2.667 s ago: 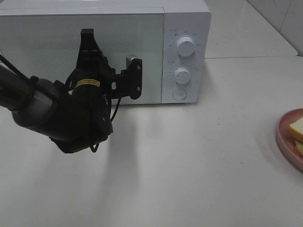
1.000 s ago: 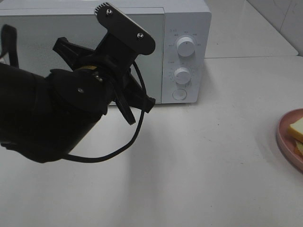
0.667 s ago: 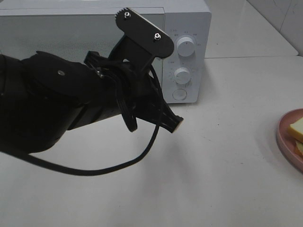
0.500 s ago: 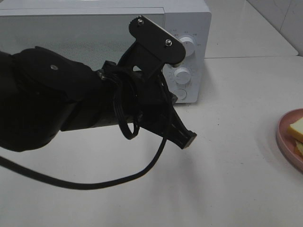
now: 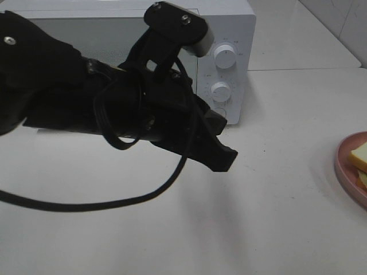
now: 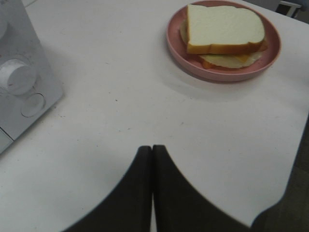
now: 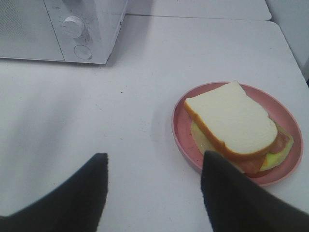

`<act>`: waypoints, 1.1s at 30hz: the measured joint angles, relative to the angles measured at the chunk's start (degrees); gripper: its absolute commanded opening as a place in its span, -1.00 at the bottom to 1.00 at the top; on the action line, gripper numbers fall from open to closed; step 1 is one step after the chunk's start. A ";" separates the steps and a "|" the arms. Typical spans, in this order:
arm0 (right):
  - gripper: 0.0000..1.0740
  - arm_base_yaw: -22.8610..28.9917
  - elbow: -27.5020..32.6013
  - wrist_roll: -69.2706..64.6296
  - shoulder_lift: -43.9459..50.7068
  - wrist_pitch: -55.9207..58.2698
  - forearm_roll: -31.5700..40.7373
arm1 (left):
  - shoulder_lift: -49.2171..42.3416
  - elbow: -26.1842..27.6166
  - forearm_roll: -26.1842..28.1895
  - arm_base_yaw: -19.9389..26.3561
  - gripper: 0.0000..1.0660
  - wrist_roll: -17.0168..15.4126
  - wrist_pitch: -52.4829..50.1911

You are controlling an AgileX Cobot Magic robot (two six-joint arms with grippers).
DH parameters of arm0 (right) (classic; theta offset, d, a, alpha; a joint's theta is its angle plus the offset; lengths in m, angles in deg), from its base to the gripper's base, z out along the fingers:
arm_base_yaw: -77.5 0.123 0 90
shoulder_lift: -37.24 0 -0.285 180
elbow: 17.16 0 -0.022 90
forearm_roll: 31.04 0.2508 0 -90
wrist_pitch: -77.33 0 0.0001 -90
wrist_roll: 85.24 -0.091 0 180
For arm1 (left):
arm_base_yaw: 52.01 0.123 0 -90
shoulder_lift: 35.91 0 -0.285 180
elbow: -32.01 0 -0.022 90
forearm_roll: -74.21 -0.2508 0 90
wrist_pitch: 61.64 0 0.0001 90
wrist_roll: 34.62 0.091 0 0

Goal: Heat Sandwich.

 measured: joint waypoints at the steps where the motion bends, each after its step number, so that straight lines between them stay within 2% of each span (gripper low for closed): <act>1: 0.07 0.00 0.00 0.00 0.00 0.00 0.00 | -0.52 0.00 -9.63 1.78 -1.00 -12.26 4.07; 4: 0.07 0.00 0.00 0.00 0.00 0.00 0.00 | -1.55 0.00 -27.73 4.41 -1.00 -31.97 10.43; 5: 0.07 0.00 0.00 0.00 0.00 0.00 0.00 | -1.55 0.00 -27.73 4.41 -1.00 -31.97 10.43; 6: 0.07 0.00 0.00 0.00 0.00 0.00 0.00 | -2.52 0.00 -37.99 5.73 -1.00 -43.95 14.61; 8: 0.07 0.00 0.00 0.00 0.00 0.00 0.00 | -3.84 0.00 -47.67 6.76 -1.00 -54.60 19.19; 9: 0.07 0.00 0.00 0.00 0.00 0.00 0.00 | -5.33 0.00 -54.09 7.28 -1.00 -61.71 23.32; 10: 0.07 0.00 0.00 0.00 0.00 0.00 0.00 | -5.33 0.00 -54.09 7.28 -1.00 -61.71 23.32; 12: 0.07 0.00 0.00 0.00 0.00 0.00 0.00 | -6.70 0.00 -57.93 7.91 -1.00 -64.80 26.41; 14: 0.07 0.00 0.00 0.00 0.00 0.00 0.00 | -7.56 0.00 -58.67 8.59 -1.00 -65.43 27.56; 18: 0.07 0.00 0.00 0.00 0.00 0.00 0.00 | -12.26 0.00 -59.24 15.53 -0.70 -65.78 33.52; 19: 0.07 0.00 0.00 0.00 0.00 0.00 0.00 | -12.26 0.00 -59.24 15.53 -0.70 -65.78 33.52; 20: 0.07 0.00 0.00 0.00 0.00 0.00 0.00 | -12.95 0.00 -59.24 17.07 -0.43 -65.43 34.38; 22: 0.07 0.00 0.00 0.00 0.00 0.00 0.00 | -14.21 0.00 -59.24 19.94 -0.08 -64.69 35.70; 23: 0.07 0.00 0.00 0.00 0.00 0.00 0.00 | -15.30 0.00 -59.24 23.26 0.23 -64.06 37.01; 24: 0.07 0.00 0.00 0.00 0.00 0.00 0.00 | -15.30 0.00 -59.24 23.26 0.23 -64.06 37.01; 25: 0.07 0.00 0.00 0.00 0.00 0.00 0.00 | -15.81 0.00 -59.24 24.98 0.38 -63.83 37.82; 27: 0.07 0.00 0.00 0.00 0.00 0.00 0.00 | -16.62 0.00 -59.19 28.25 0.53 -63.48 39.59; 28: 0.07 0.00 0.00 0.00 0.00 0.00 0.00 | -17.07 0.00 -59.19 31.63 0.53 -63.43 41.54; 29: 0.07 0.00 0.00 0.00 0.00 0.00 0.00 | -17.07 0.00 -59.19 31.63 0.53 -63.43 41.54; 31: 0.07 0.00 0.00 0.00 0.00 0.00 0.00 | -17.59 0.00 -59.19 34.89 0.52 -63.08 43.49; 32: 0.07 0.00 0.00 0.00 0.00 0.00 0.00 | -18.11 0.00 -59.19 38.33 0.52 -62.34 45.55; 33: 0.07 0.00 0.00 0.00 0.00 0.00 0.00 | -18.39 0.00 -59.19 39.88 0.52 -61.94 46.41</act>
